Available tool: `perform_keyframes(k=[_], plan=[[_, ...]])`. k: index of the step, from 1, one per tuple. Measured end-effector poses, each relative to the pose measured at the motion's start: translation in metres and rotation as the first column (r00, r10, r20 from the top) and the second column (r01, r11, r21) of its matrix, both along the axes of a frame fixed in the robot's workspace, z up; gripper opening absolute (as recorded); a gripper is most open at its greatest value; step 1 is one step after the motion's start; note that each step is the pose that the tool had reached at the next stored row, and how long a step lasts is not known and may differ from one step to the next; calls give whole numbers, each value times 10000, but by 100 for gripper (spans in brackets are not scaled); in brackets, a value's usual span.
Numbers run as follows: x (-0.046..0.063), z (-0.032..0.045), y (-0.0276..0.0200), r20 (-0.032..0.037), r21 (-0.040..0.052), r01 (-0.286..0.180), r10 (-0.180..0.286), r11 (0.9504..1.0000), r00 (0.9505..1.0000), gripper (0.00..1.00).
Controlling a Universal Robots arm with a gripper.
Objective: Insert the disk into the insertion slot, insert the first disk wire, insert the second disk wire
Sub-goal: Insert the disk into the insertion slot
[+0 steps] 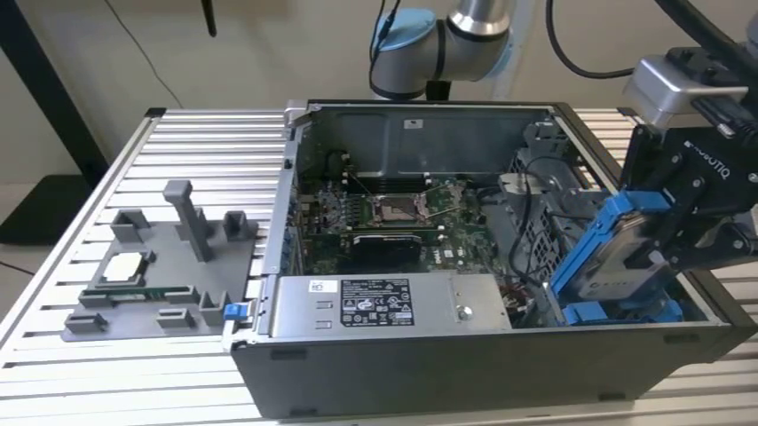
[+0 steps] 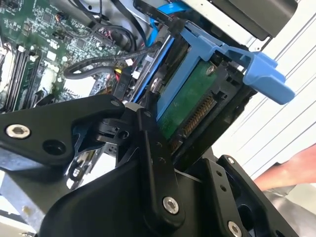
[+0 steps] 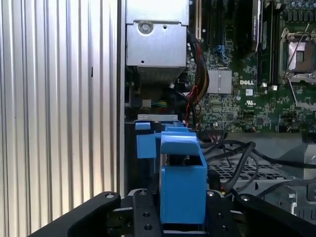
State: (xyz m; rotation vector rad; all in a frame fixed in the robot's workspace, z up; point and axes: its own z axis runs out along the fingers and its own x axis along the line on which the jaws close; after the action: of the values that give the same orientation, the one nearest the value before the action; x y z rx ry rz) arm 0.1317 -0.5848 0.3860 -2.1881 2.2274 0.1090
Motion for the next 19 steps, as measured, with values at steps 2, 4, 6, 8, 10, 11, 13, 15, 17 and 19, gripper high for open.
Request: perform_keyframes(k=[2, 4, 6, 8, 10, 11, 13, 15, 17, 19], plan=[[0, -22, 0, 0, -1, 0, 0, 10000, 10000, 0], [0, -23, 0, 1, -2, 0, 0, 10000, 10000, 0], [1, -23, 0, 1, -1, -1, 1, 10000, 10000, 100], [0, -13, 0, -14, 1, 0, 0, 10000, 10000, 100], [0, 15, 0, -51, -2, 0, 0, 10000, 10000, 100], [0, 30, 0, -64, -1, -1, 0, 10000, 10000, 100], [0, 49, 0, -70, 2, 1, -1, 10000, 10000, 100], [0, 61, 1, -72, -1, 0, 0, 10000, 10000, 100], [0, 69, 11, -72, -2, 0, 0, 10000, 10000, 100], [1, 70, 33, -58, 11, -1, 1, 10000, 10000, 100]])
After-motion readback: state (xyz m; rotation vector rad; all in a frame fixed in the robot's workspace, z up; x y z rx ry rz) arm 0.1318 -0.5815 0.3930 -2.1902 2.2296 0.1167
